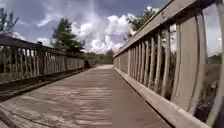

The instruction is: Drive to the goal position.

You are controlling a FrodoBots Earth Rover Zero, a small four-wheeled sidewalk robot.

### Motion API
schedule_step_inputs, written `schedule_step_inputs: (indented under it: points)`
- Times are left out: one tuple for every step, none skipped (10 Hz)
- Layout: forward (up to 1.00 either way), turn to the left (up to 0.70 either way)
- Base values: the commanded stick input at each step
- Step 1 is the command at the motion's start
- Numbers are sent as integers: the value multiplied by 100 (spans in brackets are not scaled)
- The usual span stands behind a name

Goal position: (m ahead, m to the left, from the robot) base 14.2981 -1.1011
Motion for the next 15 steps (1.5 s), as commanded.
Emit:
schedule_step_inputs:
  points:
    - [85, 0]
    - [85, 0]
    - [85, 0]
    - [85, 0]
    - [85, 0]
    - [85, 0]
    - [85, 0]
    - [85, 0]
    - [85, 0]
    - [85, 0]
    - [85, 0]
    - [85, 0]
    - [85, 0]
    - [85, 0]
    - [85, 0]
